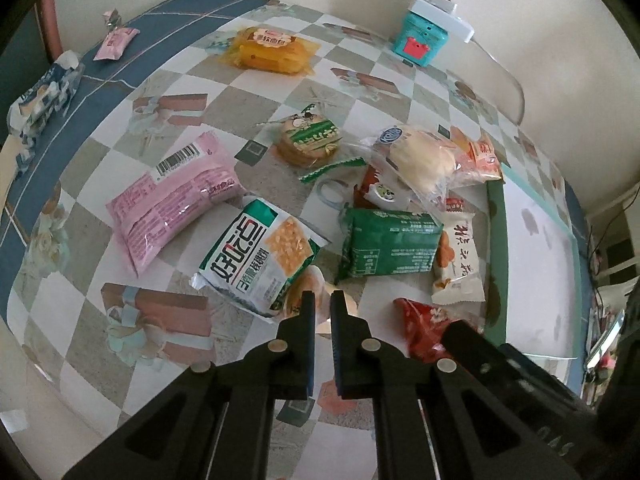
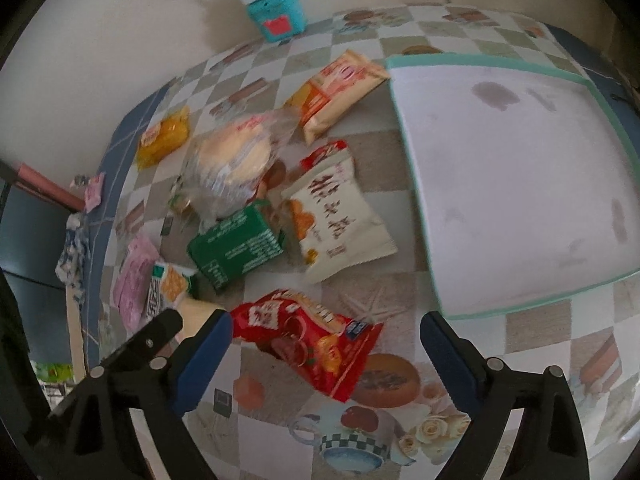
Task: Organize snacks
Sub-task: 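Grasp the orange jelly cup with the left gripper while the right gripper grasps the red chip bag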
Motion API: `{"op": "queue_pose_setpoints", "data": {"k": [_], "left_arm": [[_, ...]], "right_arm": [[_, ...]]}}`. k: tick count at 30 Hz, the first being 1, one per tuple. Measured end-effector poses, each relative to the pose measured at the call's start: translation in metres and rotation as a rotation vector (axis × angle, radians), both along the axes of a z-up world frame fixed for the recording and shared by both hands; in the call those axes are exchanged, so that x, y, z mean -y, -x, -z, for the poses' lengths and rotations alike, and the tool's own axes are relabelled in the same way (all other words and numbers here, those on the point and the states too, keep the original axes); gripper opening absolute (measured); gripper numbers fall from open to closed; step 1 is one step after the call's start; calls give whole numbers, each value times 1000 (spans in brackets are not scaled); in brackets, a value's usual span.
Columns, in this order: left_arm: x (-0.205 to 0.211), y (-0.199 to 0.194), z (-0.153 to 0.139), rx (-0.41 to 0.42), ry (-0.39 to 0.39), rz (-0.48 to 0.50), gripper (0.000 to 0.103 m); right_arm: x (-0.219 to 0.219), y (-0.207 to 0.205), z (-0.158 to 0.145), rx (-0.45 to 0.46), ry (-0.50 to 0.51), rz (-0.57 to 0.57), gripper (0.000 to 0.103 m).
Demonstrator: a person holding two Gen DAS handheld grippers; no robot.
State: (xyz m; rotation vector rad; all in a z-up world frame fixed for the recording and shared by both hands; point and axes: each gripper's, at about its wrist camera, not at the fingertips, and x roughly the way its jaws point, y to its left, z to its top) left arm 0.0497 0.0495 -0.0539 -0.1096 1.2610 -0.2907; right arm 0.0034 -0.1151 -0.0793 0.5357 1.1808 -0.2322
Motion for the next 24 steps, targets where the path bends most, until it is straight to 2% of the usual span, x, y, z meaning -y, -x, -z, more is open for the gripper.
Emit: {"op": "queue_pose_setpoints", "data": {"k": [5,19,22,24], "left_arm": [[-4,0,1,-12,14,-10,8],[-4,0,3,-25,14,-3,9],[-3,0,4,-32,14,1,16],[-2,0,7,-50,15,4,29]], "right_arm": [[-2,-2,9,-13,-21,-11,94],[-13,9,34,-131,-75,-29,94],[-20,8,33,-133,-49,-45,94],[-26,6,36,-141,-39,-51,94]]}}
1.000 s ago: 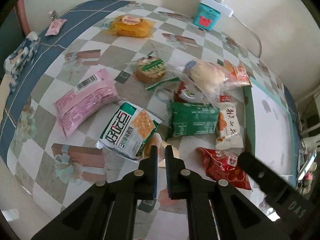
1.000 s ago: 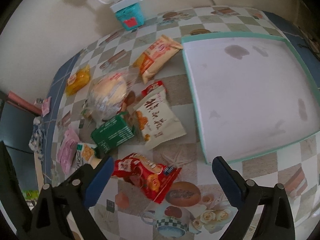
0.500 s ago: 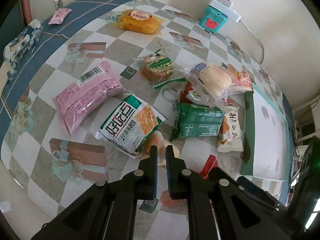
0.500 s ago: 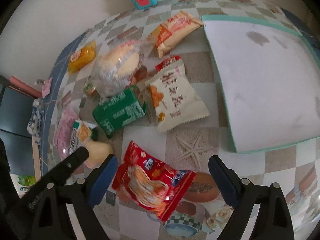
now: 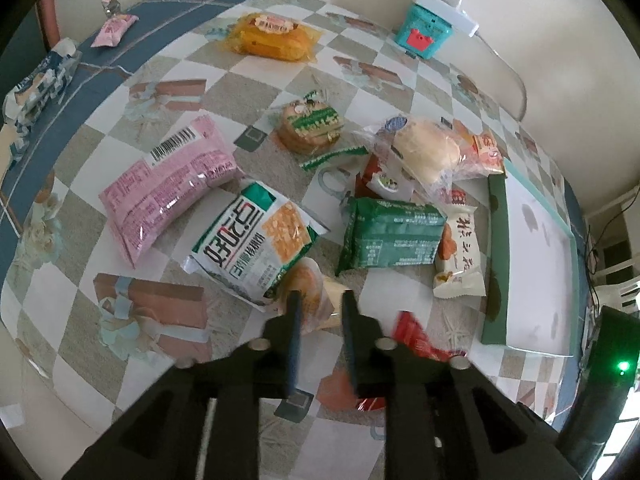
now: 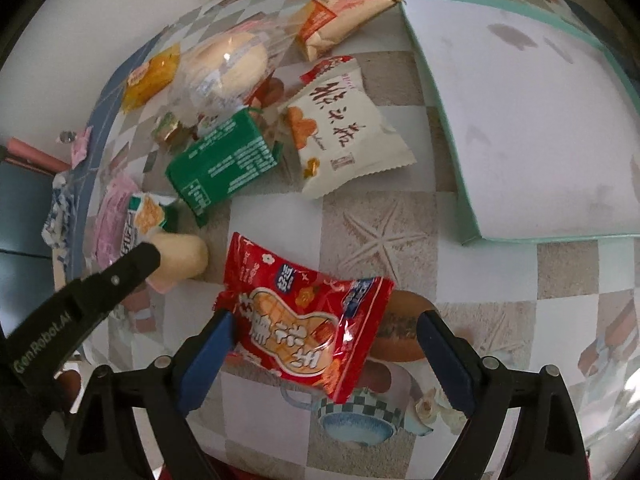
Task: Organize snacks
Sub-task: 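Grasp the orange jelly cup with the left gripper while the right gripper grasps the red chip bag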
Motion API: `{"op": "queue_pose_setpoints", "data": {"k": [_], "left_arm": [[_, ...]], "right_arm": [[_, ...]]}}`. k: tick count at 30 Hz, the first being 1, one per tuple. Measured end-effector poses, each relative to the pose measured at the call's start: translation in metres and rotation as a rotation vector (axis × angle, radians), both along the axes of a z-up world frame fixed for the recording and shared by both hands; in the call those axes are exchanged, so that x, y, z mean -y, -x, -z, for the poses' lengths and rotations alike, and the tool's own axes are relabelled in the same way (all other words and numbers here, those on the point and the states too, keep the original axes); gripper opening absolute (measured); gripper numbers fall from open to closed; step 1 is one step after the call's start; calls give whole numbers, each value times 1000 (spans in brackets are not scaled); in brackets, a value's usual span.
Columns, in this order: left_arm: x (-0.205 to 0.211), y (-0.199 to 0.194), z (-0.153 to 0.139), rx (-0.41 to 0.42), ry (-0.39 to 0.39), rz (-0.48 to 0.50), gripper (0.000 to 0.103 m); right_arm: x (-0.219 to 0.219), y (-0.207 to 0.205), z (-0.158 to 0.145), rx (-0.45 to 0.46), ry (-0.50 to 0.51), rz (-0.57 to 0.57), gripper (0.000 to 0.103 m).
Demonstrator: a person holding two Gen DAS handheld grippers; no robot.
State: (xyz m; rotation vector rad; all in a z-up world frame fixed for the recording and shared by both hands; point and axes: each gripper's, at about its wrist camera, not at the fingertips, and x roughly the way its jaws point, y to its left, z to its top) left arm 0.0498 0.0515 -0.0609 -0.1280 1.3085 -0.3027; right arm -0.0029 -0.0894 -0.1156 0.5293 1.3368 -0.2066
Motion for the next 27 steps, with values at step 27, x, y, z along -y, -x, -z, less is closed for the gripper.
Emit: {"op": "queue_pose_setpoints", "data": {"k": [27], "left_arm": [[42,-13,20,19,-138,58,42]], "right_arm": [[36,10,-5,27,-2,40,75]]}}
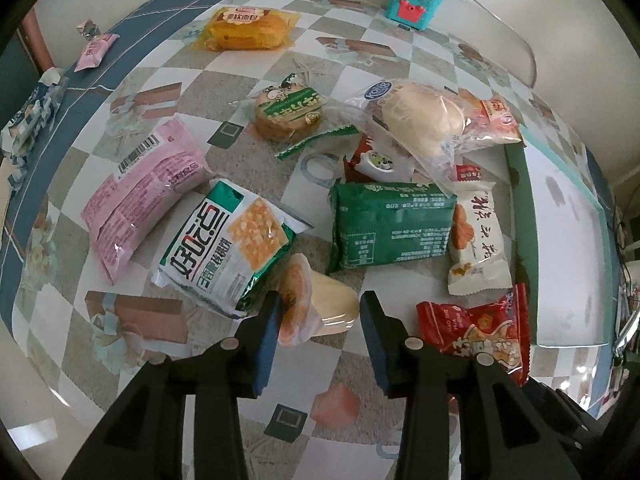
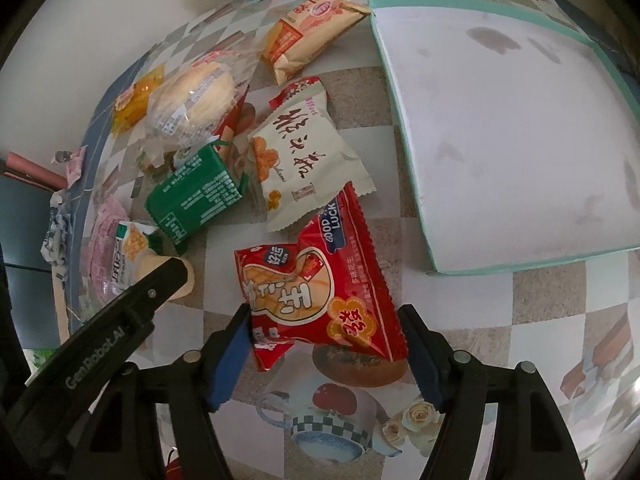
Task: Organize snacks
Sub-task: 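Grasp the orange jelly cup with the left gripper while the right gripper grasps the red chip bag, then carry the jelly cup and red chip bag over the white tray with both grippers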
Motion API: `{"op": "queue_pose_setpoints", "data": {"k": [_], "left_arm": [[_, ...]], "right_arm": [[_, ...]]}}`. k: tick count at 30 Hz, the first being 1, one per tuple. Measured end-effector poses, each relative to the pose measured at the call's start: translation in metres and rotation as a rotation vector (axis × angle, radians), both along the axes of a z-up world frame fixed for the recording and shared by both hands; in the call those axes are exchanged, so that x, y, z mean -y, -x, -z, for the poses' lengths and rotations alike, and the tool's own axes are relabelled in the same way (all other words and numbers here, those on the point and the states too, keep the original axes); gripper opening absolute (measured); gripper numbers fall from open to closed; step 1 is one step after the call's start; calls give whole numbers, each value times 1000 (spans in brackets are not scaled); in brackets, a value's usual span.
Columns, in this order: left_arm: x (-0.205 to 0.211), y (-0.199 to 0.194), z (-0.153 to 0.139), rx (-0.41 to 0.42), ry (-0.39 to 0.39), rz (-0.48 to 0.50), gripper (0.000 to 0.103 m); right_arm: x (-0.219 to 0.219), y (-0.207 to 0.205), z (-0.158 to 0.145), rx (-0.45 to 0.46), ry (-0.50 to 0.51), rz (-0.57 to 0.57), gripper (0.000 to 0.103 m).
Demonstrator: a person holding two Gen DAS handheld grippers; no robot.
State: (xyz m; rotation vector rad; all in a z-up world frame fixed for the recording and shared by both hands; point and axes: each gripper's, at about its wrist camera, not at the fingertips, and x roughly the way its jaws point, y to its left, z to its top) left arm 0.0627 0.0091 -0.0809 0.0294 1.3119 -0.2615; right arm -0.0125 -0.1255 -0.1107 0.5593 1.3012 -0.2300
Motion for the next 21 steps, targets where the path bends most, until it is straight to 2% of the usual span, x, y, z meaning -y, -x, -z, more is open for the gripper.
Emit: {"op": "queue_pose_setpoints", "data": {"k": [6,12,21], "left_arm": [[4,-8,13,-10,-15,-8,46],[-2,-13,20,-17,10,-23,46],[-25,-20,31,-50,48,-66,46]], "right_arm": [[7,4,-2,-6,10,3,78],[13,4,-6,-2,9,7,78],[30,3,-10,53,-64,73,79]]}}
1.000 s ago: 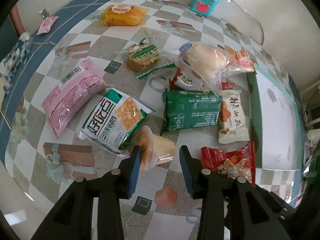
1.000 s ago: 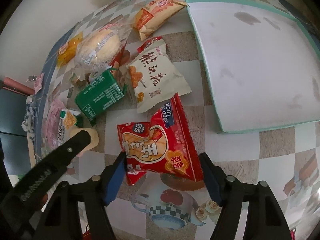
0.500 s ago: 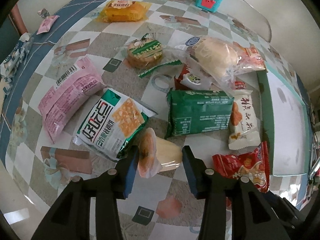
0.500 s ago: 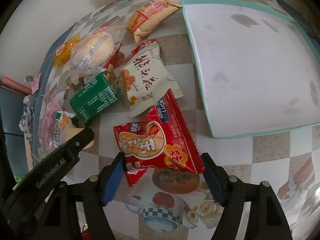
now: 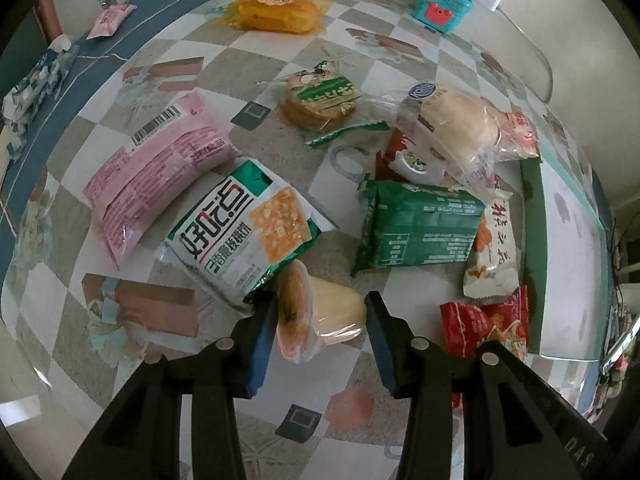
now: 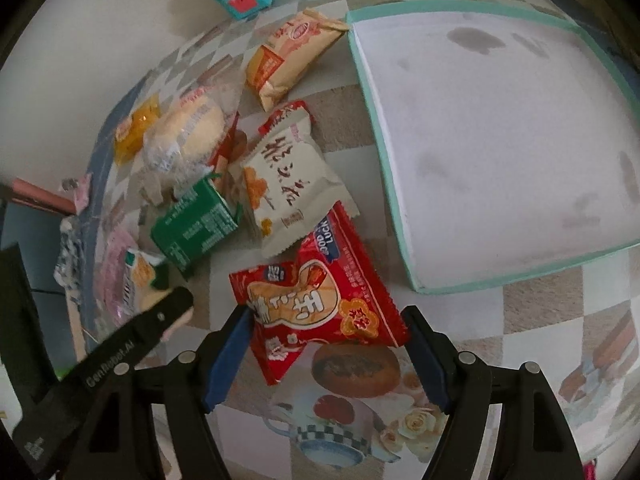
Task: Organize snacks
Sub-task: 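Carry the jelly cup and red chip bag over the white tray with both grippers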
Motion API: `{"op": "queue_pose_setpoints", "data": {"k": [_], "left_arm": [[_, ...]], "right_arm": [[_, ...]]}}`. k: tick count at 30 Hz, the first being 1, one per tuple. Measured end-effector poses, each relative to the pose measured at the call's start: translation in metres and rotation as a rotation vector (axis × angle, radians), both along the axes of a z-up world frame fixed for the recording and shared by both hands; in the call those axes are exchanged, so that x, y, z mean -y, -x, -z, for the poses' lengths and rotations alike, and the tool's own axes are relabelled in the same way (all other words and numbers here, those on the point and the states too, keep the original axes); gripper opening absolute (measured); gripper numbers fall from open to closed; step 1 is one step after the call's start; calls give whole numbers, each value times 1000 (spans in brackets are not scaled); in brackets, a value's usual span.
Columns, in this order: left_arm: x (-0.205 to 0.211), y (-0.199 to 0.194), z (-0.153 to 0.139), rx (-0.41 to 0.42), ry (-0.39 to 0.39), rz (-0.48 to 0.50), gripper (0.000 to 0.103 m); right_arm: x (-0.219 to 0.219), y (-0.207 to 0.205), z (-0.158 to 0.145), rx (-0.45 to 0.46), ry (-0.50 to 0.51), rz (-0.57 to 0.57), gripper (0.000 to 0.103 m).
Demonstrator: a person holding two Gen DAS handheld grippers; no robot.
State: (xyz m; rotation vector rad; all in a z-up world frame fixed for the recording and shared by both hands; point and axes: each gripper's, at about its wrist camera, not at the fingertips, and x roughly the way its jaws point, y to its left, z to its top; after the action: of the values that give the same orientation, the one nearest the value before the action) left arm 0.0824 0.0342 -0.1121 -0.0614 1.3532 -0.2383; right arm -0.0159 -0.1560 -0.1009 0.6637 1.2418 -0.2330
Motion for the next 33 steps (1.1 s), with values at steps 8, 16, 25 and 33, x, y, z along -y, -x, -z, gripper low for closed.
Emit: {"op": "queue_pose_setpoints", "data": {"k": [8,16,25,33], "left_arm": [[-11,-2,4,-5,17,6,46],[-13,4,0,-5,16,7,46],[-16,15,-5,-15,9,5,45],[-17,32,-25,24,-11,6,42]], "right_arm": [[4,1,7,49,-84,73,82],[-5,-3,5,75,-63,48,60],[-10,-1,-6,102,-58,24,57],[-2,9,-25,154,-105,39,57]]}}
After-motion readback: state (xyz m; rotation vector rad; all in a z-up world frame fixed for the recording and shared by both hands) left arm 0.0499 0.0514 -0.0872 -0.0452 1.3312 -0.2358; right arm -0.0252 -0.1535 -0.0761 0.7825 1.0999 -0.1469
